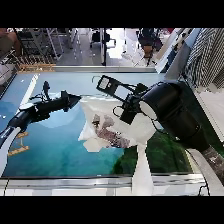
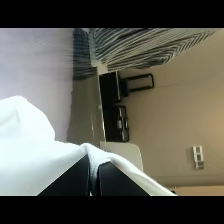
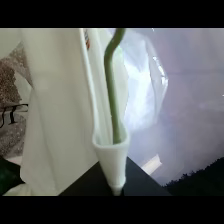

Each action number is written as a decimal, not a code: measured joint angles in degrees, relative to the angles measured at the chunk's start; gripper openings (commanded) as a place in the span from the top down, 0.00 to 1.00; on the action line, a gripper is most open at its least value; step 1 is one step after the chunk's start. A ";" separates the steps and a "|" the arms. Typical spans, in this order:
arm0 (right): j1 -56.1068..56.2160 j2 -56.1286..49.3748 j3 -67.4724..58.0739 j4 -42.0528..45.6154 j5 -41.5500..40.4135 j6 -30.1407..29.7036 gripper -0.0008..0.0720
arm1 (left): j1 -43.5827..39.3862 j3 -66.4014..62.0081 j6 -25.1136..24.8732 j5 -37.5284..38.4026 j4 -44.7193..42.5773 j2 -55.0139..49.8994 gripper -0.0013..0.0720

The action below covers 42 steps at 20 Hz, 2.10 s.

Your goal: Fold the clothes and pants, and hang the long-sleeved shirts on hangers.

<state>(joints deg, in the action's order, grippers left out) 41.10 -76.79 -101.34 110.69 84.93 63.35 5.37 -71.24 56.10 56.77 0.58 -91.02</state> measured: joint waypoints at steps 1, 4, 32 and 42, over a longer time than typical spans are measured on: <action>-0.02 0.02 -0.02 0.74 1.20 -1.03 0.97 | 0.81 0.00 -0.11 -0.90 -0.11 0.00 0.96; -0.02 -0.04 -0.02 1.42 2.84 -3.85 0.97 | 2.93 0.00 -0.17 2.97 -0.13 0.04 0.96; -53.88 4.83 -16.28 9.81 11.34 47.74 0.97 | -8.31 -0.09 -3.91 35.04 -4.00 14.34 0.44; -96.76 7.21 -19.61 19.82 -5.20 48.61 0.97 | -8.33 -0.09 -3.74 40.13 -4.04 14.47 0.44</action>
<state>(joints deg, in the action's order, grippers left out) -55.66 -69.58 -120.95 130.52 79.72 111.96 -2.96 -71.33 52.36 96.90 -3.46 -76.55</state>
